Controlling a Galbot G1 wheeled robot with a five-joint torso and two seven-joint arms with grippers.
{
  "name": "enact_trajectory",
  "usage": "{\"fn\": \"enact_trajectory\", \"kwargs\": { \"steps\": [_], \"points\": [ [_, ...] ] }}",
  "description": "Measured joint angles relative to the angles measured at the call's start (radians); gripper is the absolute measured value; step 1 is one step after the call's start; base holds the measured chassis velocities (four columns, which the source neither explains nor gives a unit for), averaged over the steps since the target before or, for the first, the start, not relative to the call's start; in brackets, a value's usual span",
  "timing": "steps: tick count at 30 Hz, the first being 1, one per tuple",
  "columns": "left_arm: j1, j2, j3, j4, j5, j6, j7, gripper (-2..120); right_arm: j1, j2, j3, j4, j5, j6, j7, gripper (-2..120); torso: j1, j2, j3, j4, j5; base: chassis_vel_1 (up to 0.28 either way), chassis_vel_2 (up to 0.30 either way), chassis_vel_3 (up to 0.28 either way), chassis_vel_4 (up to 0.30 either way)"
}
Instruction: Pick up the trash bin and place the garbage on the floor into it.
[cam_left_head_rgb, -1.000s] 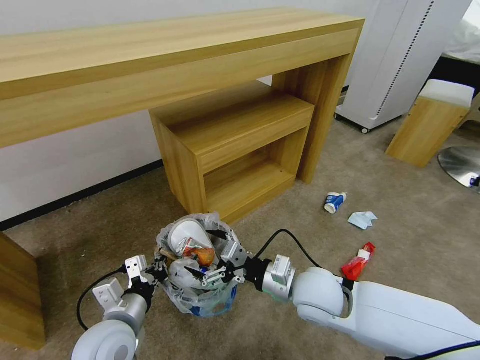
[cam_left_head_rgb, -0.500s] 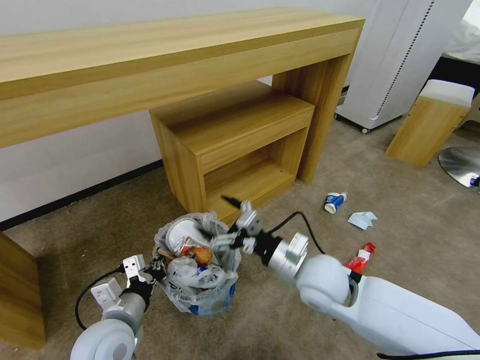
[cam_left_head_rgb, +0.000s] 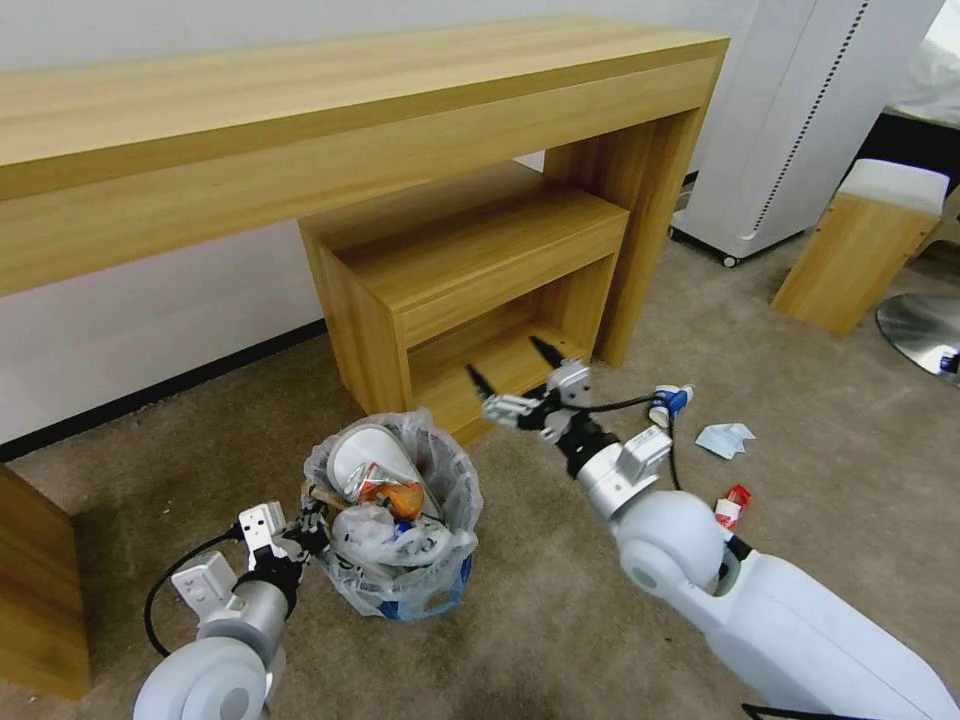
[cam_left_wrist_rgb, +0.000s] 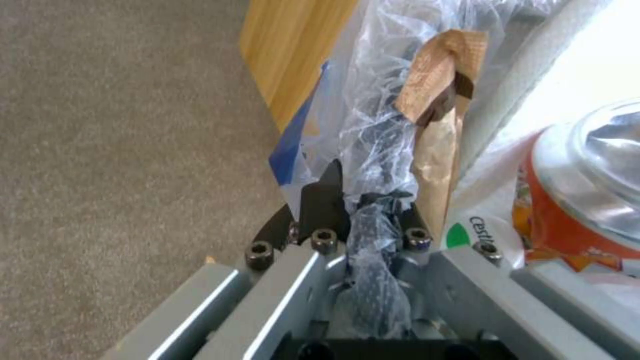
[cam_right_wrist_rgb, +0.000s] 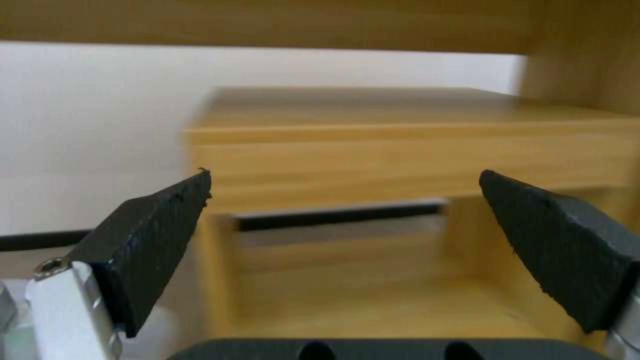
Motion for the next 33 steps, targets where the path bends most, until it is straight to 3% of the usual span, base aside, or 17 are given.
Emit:
{"fn": "enact_trajectory", "kwargs": {
  "steps": [6, 17, 26, 33],
  "points": [
    [-0.004, -0.006, -0.007, -0.003, 0.000, -0.002, 0.000, 1, -0.051, -0.022, 0.104, -0.029, -0.013, -0.075, 0.004, 100, 0.000, 0.000, 0.000, 0.0000, 0.0001, 0.000, 0.000, 0.000, 0.000],
    [-0.010, -0.015, -0.010, -0.001, 0.016, -0.005, 0.011, 1, -0.107, -0.040, 0.210, -0.124, -0.035, -0.085, -0.026, 100, 0.000, 0.000, 0.000, 0.0000, 0.0002, 0.000, 0.000, 0.000, 0.000],
    [-0.011, -0.030, -0.006, 0.013, 0.044, -0.013, 0.026, 1, -0.234, -0.015, 0.340, -0.172, -0.059, -0.049, -0.037, 100, 0.000, 0.000, 0.000, 0.0000, 0.0002, 0.000, 0.000, 0.000, 0.000],
    [-0.013, -0.032, -0.004, 0.018, 0.044, -0.015, 0.030, 1, -0.347, 0.011, 0.421, -0.195, -0.089, 0.042, -0.047, 100, 0.000, 0.000, 0.000, 0.0000, 0.0001, 0.000, 0.000, 0.000, 0.000]
  ]
}}
